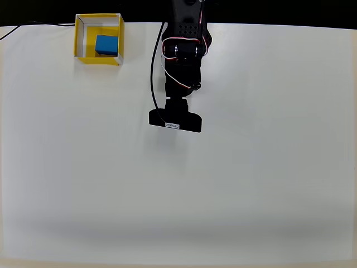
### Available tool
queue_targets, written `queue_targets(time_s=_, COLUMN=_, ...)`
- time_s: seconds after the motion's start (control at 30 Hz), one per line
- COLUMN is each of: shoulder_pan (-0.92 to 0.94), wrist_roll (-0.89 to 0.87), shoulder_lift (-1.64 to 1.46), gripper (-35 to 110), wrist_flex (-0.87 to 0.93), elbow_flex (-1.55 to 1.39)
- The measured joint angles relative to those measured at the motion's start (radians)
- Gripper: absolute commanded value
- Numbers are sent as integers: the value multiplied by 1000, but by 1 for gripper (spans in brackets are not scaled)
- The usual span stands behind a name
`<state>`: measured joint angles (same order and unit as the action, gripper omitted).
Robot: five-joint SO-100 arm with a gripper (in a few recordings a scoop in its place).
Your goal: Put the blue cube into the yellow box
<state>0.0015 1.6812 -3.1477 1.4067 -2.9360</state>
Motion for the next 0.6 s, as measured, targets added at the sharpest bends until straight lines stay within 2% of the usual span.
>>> queue_targets(time_s=0.2, shoulder_pan=5, wrist_roll=-2, shoulder_lift=-161, gripper=0, wrist_flex=-54, elbow_flex=-176)
queue_targets(time_s=0.6, shoulder_pan=-8, wrist_roll=-74, shoulder_lift=-172, gripper=0, wrist_flex=-51, elbow_flex=-183)
